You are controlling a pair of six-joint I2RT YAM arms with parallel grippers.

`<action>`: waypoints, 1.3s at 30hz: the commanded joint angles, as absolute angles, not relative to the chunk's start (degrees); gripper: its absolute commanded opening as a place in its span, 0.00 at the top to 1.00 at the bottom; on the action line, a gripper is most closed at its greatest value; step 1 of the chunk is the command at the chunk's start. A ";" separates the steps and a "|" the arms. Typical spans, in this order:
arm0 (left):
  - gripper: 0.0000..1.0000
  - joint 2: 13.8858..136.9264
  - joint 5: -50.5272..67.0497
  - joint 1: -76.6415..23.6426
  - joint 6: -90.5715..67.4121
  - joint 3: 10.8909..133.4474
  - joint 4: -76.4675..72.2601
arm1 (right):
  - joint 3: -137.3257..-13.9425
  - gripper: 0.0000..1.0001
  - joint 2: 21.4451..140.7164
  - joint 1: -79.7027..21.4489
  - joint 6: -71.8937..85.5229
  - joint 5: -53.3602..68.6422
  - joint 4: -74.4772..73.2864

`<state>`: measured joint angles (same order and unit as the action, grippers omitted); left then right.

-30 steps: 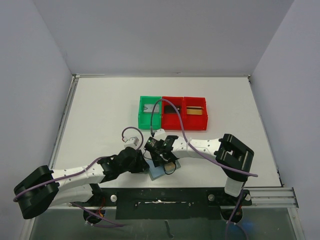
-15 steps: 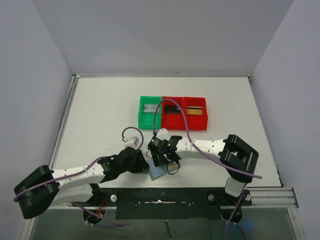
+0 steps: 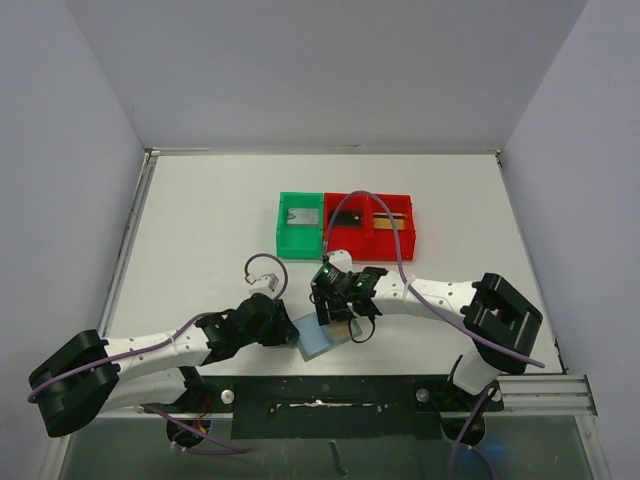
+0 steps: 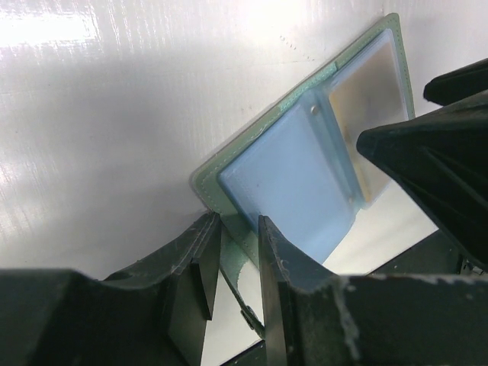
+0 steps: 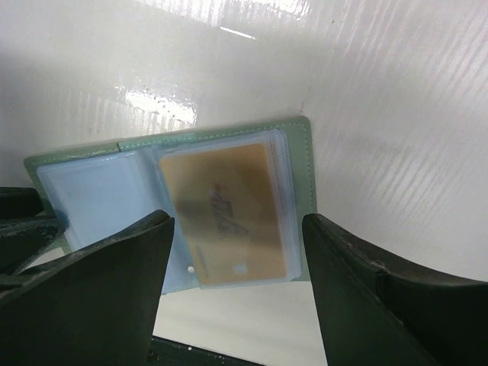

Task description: Take the credit cards out of the card holder

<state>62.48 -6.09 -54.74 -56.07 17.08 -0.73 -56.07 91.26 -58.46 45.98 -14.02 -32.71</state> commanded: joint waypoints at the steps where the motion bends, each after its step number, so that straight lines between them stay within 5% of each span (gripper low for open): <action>1: 0.75 62.58 -5.48 -54.49 -54.93 19.56 -3.93 | -55.05 0.32 91.08 -58.45 45.73 -10.99 -28.16; 13: 0.76 62.95 -5.24 -54.49 -54.76 20.04 -3.65 | -56.93 0.53 93.69 -59.18 46.43 -13.35 -31.03; 39: 0.76 63.03 -5.27 -54.49 -54.49 20.28 -3.79 | -57.13 0.64 86.93 -61.56 46.91 -10.71 -30.00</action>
<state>63.29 -5.69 -54.65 -55.00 17.67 -0.67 -55.29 89.14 -60.60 45.87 -11.97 -32.93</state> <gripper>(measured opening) 0.243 0.365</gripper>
